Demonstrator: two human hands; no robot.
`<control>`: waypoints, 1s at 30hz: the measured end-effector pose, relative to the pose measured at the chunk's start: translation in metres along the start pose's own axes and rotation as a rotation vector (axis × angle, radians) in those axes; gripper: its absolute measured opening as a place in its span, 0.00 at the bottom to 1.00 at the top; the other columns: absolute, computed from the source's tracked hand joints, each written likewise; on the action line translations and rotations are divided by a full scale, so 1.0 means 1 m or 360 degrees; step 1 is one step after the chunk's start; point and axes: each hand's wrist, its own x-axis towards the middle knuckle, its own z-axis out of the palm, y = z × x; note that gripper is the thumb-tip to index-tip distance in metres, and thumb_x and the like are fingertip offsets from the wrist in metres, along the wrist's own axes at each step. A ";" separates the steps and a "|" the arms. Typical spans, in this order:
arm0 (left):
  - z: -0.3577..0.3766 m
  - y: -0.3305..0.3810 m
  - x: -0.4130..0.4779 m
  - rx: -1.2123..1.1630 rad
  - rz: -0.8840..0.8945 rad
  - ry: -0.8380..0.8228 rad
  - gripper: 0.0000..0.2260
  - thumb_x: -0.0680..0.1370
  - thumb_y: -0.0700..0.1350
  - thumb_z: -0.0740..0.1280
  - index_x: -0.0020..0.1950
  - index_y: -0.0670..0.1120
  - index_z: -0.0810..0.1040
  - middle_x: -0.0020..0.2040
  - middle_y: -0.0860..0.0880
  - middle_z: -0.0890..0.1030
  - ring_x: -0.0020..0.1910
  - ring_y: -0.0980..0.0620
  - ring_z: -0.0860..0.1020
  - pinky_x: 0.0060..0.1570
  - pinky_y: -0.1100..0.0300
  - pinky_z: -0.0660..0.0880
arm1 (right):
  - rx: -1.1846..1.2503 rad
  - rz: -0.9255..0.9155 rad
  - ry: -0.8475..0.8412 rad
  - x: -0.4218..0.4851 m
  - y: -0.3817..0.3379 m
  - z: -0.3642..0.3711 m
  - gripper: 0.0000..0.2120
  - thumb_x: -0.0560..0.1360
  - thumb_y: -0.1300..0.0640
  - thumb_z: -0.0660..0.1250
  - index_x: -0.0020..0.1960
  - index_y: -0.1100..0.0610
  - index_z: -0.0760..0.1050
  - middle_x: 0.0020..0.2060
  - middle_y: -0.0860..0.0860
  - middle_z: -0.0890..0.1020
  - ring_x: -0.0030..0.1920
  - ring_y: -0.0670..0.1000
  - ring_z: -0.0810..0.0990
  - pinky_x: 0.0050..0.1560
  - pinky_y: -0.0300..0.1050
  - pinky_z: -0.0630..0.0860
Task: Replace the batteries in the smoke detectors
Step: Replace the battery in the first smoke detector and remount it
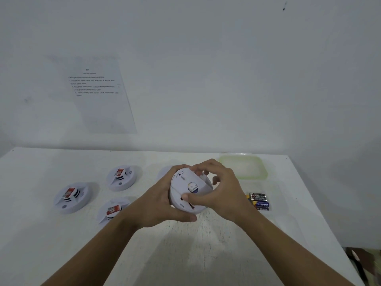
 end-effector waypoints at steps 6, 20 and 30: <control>0.000 -0.006 0.001 -0.0002 -0.0001 0.0098 0.43 0.66 0.39 0.83 0.74 0.54 0.65 0.69 0.52 0.74 0.67 0.48 0.75 0.61 0.50 0.80 | -0.0290 -0.0022 -0.0044 0.003 -0.005 -0.005 0.29 0.60 0.44 0.84 0.58 0.46 0.79 0.51 0.40 0.78 0.56 0.42 0.74 0.47 0.26 0.69; -0.009 -0.016 -0.009 0.0091 -0.0047 0.0036 0.42 0.67 0.38 0.82 0.74 0.54 0.64 0.67 0.54 0.76 0.66 0.49 0.77 0.60 0.55 0.79 | -0.0356 0.0054 -0.0203 0.009 -0.004 0.009 0.21 0.61 0.46 0.80 0.51 0.50 0.80 0.43 0.44 0.83 0.43 0.45 0.80 0.39 0.39 0.78; -0.020 -0.027 -0.041 0.0085 -0.0110 0.0319 0.42 0.66 0.39 0.82 0.72 0.59 0.64 0.62 0.68 0.75 0.66 0.63 0.74 0.51 0.67 0.80 | 0.0858 0.0441 -0.0033 0.000 0.003 -0.001 0.17 0.78 0.61 0.70 0.66 0.51 0.77 0.46 0.61 0.80 0.44 0.57 0.84 0.46 0.52 0.82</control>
